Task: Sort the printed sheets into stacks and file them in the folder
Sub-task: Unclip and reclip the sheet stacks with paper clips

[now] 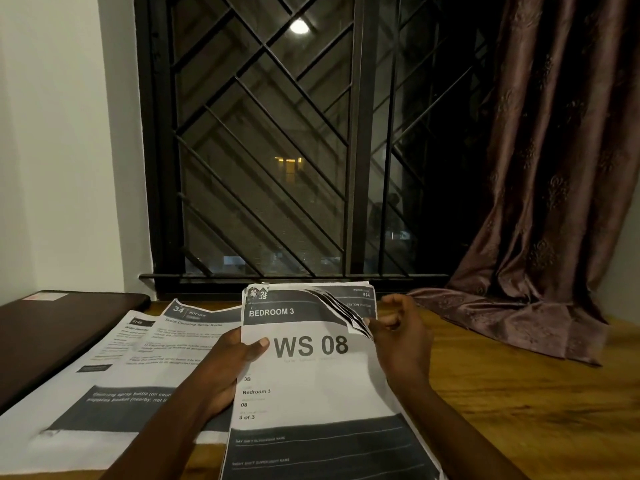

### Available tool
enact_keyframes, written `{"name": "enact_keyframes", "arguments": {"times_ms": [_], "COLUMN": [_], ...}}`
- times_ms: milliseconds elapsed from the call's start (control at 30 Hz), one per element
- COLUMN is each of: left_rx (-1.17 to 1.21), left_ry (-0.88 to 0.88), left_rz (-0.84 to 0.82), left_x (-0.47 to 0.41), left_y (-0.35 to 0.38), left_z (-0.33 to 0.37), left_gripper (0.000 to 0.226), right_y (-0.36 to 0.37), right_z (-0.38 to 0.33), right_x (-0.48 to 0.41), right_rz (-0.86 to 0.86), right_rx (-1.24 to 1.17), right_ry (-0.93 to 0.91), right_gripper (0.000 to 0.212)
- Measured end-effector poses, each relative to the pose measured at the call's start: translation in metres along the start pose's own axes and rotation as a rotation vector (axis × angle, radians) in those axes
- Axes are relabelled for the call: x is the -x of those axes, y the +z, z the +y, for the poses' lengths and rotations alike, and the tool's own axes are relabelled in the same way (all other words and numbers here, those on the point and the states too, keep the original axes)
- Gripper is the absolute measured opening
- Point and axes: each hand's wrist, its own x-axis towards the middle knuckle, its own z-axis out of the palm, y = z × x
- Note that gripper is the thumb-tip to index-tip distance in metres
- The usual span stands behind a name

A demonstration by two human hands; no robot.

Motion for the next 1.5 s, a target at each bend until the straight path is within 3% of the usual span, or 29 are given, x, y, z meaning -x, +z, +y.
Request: {"name": "enact_keyframes", "arguments": {"times_ms": [233,400,500,667,767,833,900,1000,1033,1133,1233,1367,1500], "left_rx": [-0.012,-0.015,0.002,0.012,0.000,-0.010,-0.023,-0.025,-0.014,0.006,0.009,-0.009,-0.008], "left_ry": [-0.002,-0.004,-0.004,-0.007,-0.013,-0.007,-0.004,-0.003,-0.003,-0.012,-0.018,-0.014,-0.012], "left_rz": [0.004,0.006,0.015,0.002,-0.005,-0.004,0.003,0.010,0.013,0.017,0.023,0.025,0.041], "left_x": [-0.002,-0.001,0.000,-0.001,-0.002,-0.001,-0.002,-0.002,-0.002,-0.002,-0.002,-0.002,-0.002], "left_y": [0.000,0.000,-0.001,-0.002,-0.002,-0.002,-0.002,-0.002,-0.003,-0.002,-0.003,-0.003,-0.001], "left_z": [0.000,0.001,0.000,-0.001,0.000,0.000,0.000,0.000,0.001,0.003,0.003,0.001,0.001], "left_gripper": [0.026,0.026,0.025,0.027,0.027,0.027,0.027,0.026,0.025,0.023,0.023,0.023,0.023], "right_y": [-0.004,-0.010,-0.010,-0.008,-0.008,-0.011,-0.011,-0.011,-0.011,-0.010,-0.006,-0.009,-0.011], "right_z": [-0.002,-0.009,-0.012,-0.007,-0.004,-0.003,0.001,0.007,0.006,0.006,0.007,0.002,-0.002], "right_x": [0.002,0.006,0.006,0.002,-0.002,-0.008,-0.014,-0.017,-0.016,-0.011,-0.006,-0.002,0.004], "right_rz": [-0.019,-0.313,-0.350,-0.275,-0.123,-0.026,-0.036,-0.236,-0.323,-0.431,-0.421,-0.290,-0.214], "right_rx": [0.133,-0.190,-0.349,-0.384,-0.308,-0.269,-0.285,-0.322,-0.322,-0.263,-0.277,-0.229,0.087], "right_ry": [-0.178,-0.085,-0.012,0.144,0.152,0.172,0.238,0.395,0.428,0.323,0.235,0.076,-0.209], "right_gripper": [0.030,0.033,0.025,0.015,0.017,0.025,0.035,0.068,0.068,0.025,0.007,0.019,0.029]}}
